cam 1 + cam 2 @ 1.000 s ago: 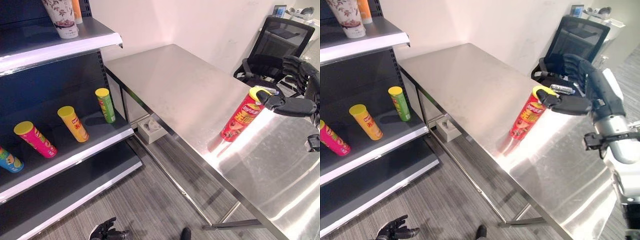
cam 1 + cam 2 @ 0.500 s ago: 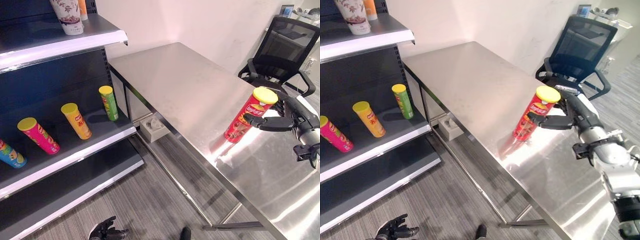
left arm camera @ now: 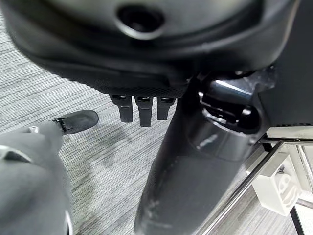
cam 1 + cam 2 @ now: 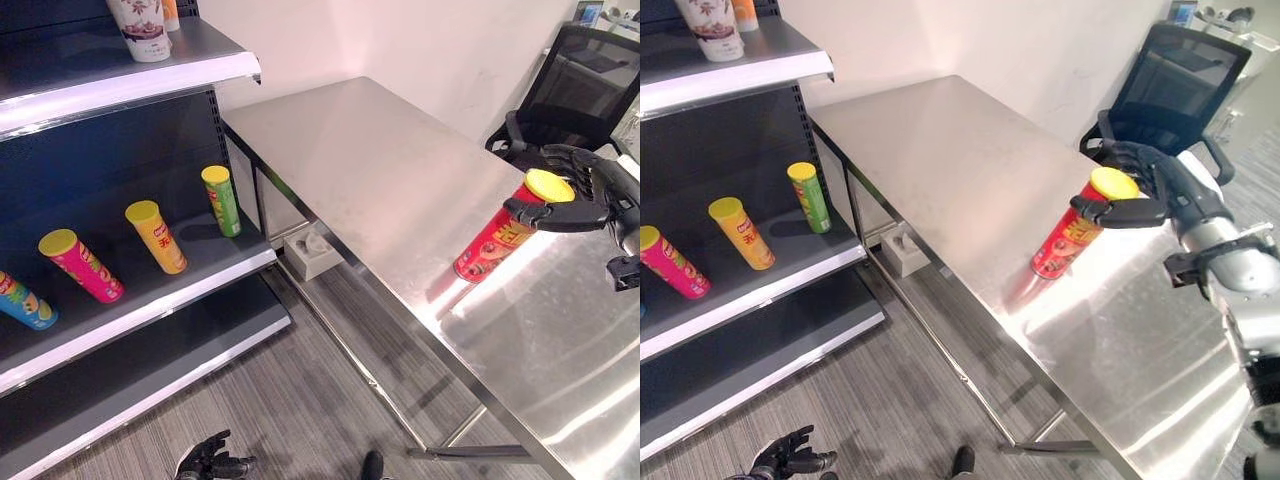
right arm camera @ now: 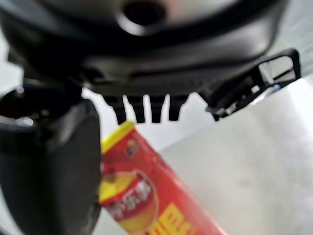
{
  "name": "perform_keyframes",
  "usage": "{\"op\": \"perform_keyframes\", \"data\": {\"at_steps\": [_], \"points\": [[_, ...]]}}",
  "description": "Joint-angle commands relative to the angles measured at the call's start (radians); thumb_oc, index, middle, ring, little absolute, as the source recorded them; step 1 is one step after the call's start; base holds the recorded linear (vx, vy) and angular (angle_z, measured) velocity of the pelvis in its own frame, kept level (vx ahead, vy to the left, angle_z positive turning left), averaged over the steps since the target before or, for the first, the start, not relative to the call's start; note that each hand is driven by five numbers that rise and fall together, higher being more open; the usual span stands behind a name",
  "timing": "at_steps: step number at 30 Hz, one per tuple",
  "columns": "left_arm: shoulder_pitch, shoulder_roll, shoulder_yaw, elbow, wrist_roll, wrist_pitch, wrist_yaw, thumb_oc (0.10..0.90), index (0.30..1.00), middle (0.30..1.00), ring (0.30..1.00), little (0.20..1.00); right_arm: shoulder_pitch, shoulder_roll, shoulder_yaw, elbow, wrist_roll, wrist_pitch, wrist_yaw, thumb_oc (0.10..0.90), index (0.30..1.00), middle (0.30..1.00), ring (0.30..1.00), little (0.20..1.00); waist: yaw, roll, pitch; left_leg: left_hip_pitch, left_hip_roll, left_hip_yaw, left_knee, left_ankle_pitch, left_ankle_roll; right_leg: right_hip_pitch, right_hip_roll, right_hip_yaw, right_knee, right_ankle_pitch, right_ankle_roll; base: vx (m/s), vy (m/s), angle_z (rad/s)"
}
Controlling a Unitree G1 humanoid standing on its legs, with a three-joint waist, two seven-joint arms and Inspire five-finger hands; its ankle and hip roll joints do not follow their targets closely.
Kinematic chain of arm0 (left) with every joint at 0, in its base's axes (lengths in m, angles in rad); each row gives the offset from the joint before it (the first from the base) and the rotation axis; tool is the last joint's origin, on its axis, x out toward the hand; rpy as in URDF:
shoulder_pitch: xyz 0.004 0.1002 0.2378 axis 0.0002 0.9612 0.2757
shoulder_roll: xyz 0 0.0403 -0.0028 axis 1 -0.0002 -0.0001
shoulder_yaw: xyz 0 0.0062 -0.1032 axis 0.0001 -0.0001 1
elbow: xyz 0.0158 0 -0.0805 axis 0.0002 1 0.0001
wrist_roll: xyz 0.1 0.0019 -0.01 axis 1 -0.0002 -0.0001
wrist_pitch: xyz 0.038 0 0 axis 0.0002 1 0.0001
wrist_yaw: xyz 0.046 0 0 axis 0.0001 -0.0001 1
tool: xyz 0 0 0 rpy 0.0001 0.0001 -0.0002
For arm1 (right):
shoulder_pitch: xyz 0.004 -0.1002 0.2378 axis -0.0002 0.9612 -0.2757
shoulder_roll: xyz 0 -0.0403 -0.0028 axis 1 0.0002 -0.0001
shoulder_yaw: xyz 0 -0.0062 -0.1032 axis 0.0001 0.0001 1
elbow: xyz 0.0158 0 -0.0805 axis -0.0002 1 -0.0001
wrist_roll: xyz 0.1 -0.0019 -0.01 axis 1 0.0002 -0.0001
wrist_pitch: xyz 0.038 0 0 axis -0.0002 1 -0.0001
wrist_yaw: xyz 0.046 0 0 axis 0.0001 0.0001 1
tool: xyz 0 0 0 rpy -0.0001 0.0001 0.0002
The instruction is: Put the goods on the table back onto the shelves and tidy them up.
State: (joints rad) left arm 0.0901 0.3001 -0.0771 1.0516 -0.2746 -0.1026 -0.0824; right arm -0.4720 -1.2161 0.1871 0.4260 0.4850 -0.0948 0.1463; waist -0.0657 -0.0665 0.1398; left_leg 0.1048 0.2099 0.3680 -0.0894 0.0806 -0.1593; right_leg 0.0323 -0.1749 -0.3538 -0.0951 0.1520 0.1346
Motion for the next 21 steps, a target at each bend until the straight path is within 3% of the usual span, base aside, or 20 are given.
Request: {"op": "perform_keyframes", "data": {"at_steps": [1,15,16,17,18,21], "points": [[-0.067,0.065,-0.057,0.006,-0.015,-0.027,-0.021,0.800,0.900,0.900,0.900,0.900,-0.180,-0.082,0.018,0.005,0.054,-0.040,0.003,0.800,0.900,0.900,0.900,0.900,0.039,-0.052,-0.014,0.028,0.019,-0.007,0.002,-0.037,-0.001,0.051,-0.067,-0.016,0.008,-0.033,0.085,0.00,0.000,0.00],[-0.074,0.069,-0.057,0.017,-0.015,-0.023,-0.026,0.800,0.900,0.900,0.900,0.900,-0.240,-0.116,0.126,0.016,0.047,-0.008,0.046,0.800,0.900,0.900,0.900,0.900,0.041,-0.057,-0.016,0.023,0.015,-0.016,0.002,-0.036,-0.001,0.057,-0.071,-0.027,0.008,-0.032,0.086,0.00,0.000,0.00],[-0.078,0.068,-0.058,0.017,-0.017,-0.021,-0.025,0.800,0.900,0.900,0.900,0.900,-0.244,-0.121,0.133,0.022,0.035,0.001,0.047,0.593,0.589,0.589,0.589,0.589,0.040,-0.057,-0.015,0.023,0.015,-0.016,0.002,-0.036,-0.001,0.057,-0.072,-0.027,0.008,-0.032,0.086,0.00,0.000,0.00],[-0.078,0.068,-0.058,0.017,-0.017,-0.021,-0.025,0.800,0.900,0.900,0.900,0.900,-0.244,-0.121,0.134,0.022,0.036,0.001,0.047,0.475,0.413,0.413,0.413,0.413,0.040,-0.057,-0.015,0.023,0.015,-0.016,0.002,-0.036,-0.001,0.057,-0.072,-0.027,0.008,-0.032,0.086,0.00,0.000,0.00],[-0.081,0.070,-0.058,0.017,-0.019,-0.020,-0.025,0.800,0.900,0.900,0.900,0.900,-0.254,-0.124,0.145,0.028,0.024,0.005,0.046,0.400,0.300,0.300,0.300,0.300,0.041,-0.057,-0.015,0.024,0.014,-0.015,0.002,-0.036,-0.001,0.057,-0.073,-0.026,0.008,-0.031,0.086,0.00,0.000,0.00],[-0.090,0.072,-0.059,0.015,-0.024,-0.015,-0.024,0.800,0.900,0.900,0.900,0.900,-0.272,-0.133,0.177,0.033,0.005,0.019,0.056,0.400,0.300,0.300,0.300,0.300,0.038,-0.057,-0.015,0.024,0.013,-0.016,0.002,-0.036,0.000,0.057,-0.074,-0.026,0.008,-0.031,0.085,0.00,0.000,0.00]]}}
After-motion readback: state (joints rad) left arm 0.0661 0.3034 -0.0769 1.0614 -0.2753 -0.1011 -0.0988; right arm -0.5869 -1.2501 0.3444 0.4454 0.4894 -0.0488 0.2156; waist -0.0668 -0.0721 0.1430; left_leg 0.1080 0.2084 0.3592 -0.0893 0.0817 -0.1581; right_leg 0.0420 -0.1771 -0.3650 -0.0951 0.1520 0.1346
